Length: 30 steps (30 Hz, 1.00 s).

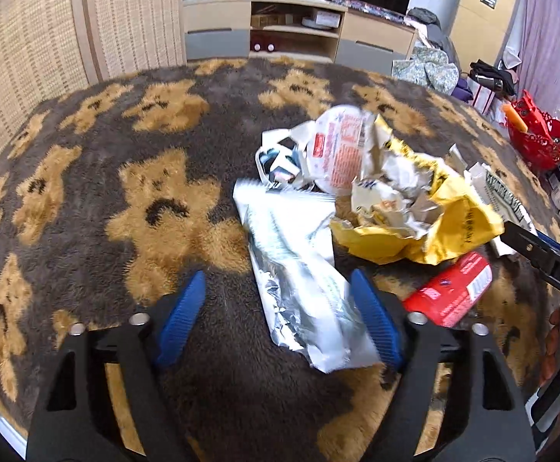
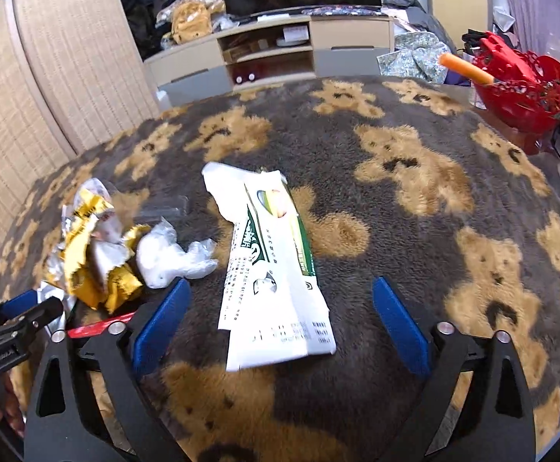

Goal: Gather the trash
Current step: 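Grasp the silver foil wrapper with the left tool while the right tool grasps the white printed packet, then carry the foil wrapper and white packet down over the metal bin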

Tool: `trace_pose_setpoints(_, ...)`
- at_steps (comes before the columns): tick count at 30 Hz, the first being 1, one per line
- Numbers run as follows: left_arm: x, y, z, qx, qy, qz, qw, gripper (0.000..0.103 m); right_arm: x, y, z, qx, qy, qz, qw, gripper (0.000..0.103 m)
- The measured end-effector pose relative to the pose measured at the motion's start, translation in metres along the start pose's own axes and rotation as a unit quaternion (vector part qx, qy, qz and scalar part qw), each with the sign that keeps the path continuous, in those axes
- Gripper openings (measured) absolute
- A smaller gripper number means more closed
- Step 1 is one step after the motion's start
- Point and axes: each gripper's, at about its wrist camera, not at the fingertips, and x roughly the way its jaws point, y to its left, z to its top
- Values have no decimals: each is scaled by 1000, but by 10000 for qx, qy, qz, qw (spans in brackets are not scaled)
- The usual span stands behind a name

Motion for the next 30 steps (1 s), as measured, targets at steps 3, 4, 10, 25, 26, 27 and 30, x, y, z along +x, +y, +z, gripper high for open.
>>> trace_pose_setpoints(3, 4, -1, -2, 47, 11, -154, 9999, 59, 12, -1, -2, -10, 181, -54, 9998, 75)
trace_pose_setpoints(4, 4, -2, -3, 77, -4, -186, 9998, 56, 14, -1, -3, -19, 210, -69, 9998, 66)
trace_pose_setpoints(10, -4, -15, -9, 303, -54, -273, 9992, 29, 7, -6, -9, -75, 117, -108, 9998, 51)
trace_pose_setpoints(25, -63, -11, -80, 298, 63, -449, 9985, 20, -67, -2, -73, -139, 148, 21, 9998, 51)
trace_pose_setpoints(26, -70, -12, -87, 310, 60, -467, 9984, 19, -72, -1, -79, -138, 155, 58, 9998, 51)
trace_pose_setpoints(27, -76, -14, -93, 312, 50, -484, 9983, 19, -80, 1, -86, -118, 154, 114, 9997, 51)
trace_pose_setpoints(30, -101, -18, -110, 312, -20, -555, 9980, 18, -103, 5, -102, -44, 112, 239, 9996, 51)
